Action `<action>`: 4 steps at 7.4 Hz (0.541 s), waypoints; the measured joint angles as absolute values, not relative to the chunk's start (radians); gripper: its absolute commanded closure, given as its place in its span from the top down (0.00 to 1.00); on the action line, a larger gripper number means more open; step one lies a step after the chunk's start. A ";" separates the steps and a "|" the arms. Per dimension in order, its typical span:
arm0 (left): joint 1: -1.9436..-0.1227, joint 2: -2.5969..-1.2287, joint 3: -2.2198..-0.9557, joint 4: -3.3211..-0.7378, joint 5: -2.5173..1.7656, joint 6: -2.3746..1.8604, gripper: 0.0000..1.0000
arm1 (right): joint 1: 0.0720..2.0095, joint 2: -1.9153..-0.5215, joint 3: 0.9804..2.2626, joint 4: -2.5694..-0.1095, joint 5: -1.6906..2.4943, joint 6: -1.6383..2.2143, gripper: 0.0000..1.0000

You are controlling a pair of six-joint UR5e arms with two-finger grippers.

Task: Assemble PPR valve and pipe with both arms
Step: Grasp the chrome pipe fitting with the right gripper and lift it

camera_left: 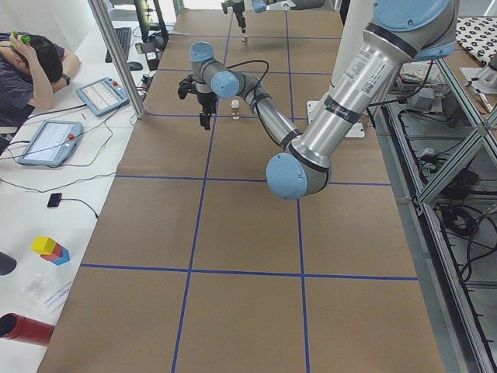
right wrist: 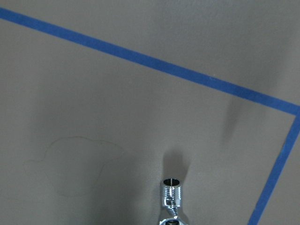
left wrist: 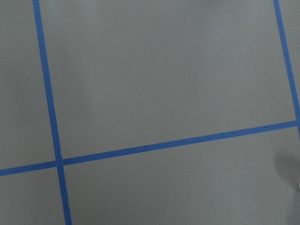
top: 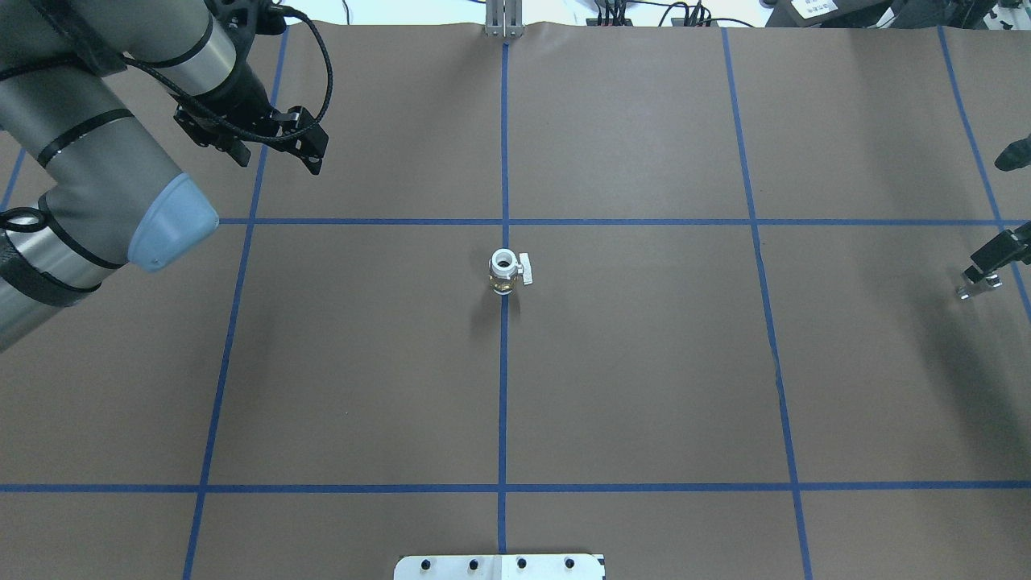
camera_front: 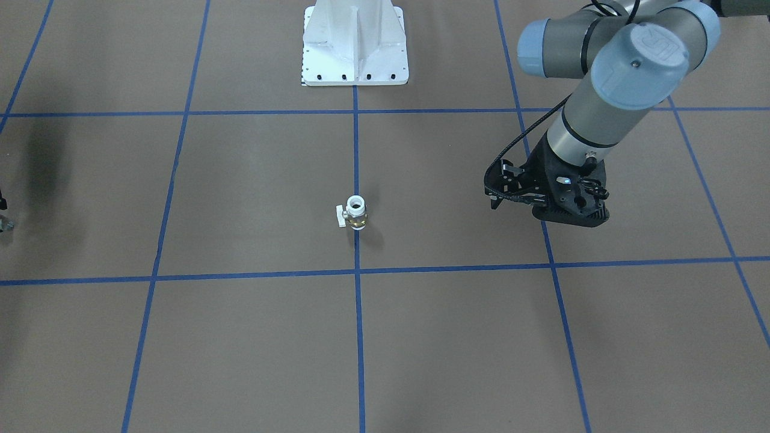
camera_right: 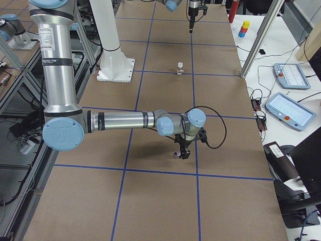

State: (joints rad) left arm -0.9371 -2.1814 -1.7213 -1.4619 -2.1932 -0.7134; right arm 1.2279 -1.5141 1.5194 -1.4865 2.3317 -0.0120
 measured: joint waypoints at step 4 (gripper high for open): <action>-0.933 -2.186 -1.716 -1.463 -2.189 -0.713 1.00 | 1.208 -1.505 1.477 -1.485 2.329 -0.017 0.79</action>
State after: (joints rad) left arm -0.9333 -2.1857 -1.7157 -1.4628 -2.1892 -0.7133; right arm 1.2079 -1.5050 1.4767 -1.4847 2.3288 -0.0166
